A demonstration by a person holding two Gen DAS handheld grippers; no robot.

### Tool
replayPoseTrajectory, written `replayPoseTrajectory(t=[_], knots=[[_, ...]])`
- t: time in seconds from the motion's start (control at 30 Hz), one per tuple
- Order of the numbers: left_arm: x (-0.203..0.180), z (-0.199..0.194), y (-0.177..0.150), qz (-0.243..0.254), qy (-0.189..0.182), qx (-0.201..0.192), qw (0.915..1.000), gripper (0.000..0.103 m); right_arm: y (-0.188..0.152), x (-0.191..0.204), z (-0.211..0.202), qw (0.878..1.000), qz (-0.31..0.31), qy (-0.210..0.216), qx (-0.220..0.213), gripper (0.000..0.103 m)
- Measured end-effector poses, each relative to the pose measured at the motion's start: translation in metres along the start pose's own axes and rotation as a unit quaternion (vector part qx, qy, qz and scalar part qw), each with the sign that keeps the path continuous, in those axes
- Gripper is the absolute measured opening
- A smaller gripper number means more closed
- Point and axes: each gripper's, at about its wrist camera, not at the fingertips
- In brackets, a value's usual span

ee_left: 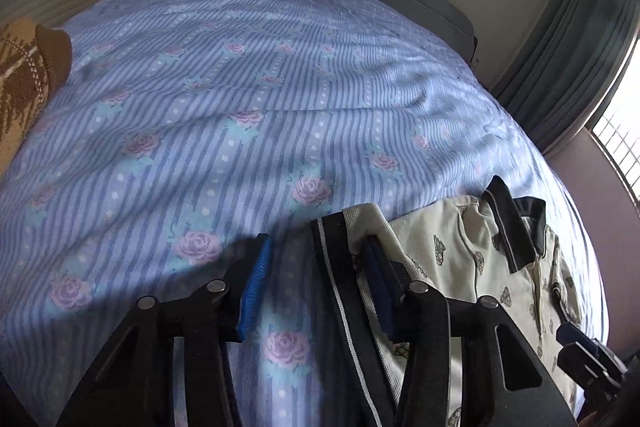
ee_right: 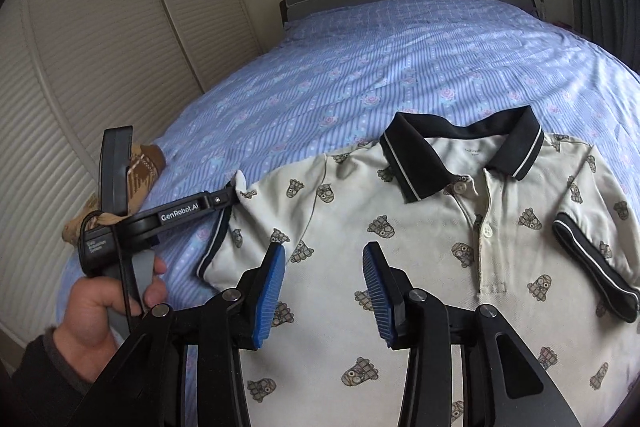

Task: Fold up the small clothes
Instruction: 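Grasp the other black-trimmed sleeve with the left gripper, then fold the held sleeve inward across the shirt body with the left gripper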

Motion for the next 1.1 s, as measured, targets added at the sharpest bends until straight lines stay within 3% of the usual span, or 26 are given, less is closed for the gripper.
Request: replayPoseTrajectory(t=[0.13, 0.27, 0.63, 0.73, 0.9, 1.1], knots=[[-0.001, 0.003, 0.000, -0.009, -0.026, 0.007, 0.9996, 0.019, 0.000, -0.012, 0.002, 1.000, 0.012, -0.010, 0.003, 0.042], [-0.012, 0.002, -0.003, 0.007, -0.018, 0.002, 0.9998, 0.011, 0.000, -0.026, 0.001, 0.999, 0.031, -0.018, 0.005, 0.042], [-0.049, -0.062, -0.010, 0.065, 0.083, -0.057, 0.9928, 0.007, -0.001, -0.053, -0.013, 0.998, 0.050, -0.028, -0.005, 0.042], [-0.065, -0.076, -0.013, 0.064, 0.110, -0.048, 0.9907, 0.007, -0.003, -0.061, -0.022, 0.998, 0.054, -0.030, -0.011, 0.042], [-0.111, -0.065, -0.018, 0.094, 0.104, -0.025, 0.9898, 0.007, -0.004, -0.081, -0.039, 0.997, 0.069, -0.038, -0.024, 0.042], [-0.181, -0.027, -0.032, 0.122, 0.054, 0.004, 0.9910, 0.007, -0.010, -0.110, -0.055, 0.994, 0.091, -0.055, -0.029, 0.042]])
Point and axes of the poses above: each gripper's, at about its wrist camera, not at the fingertips, and z roughly the way its jaws point, x to its left, y to its top, and after that the axes turned 3 degrees about -x, right-handed
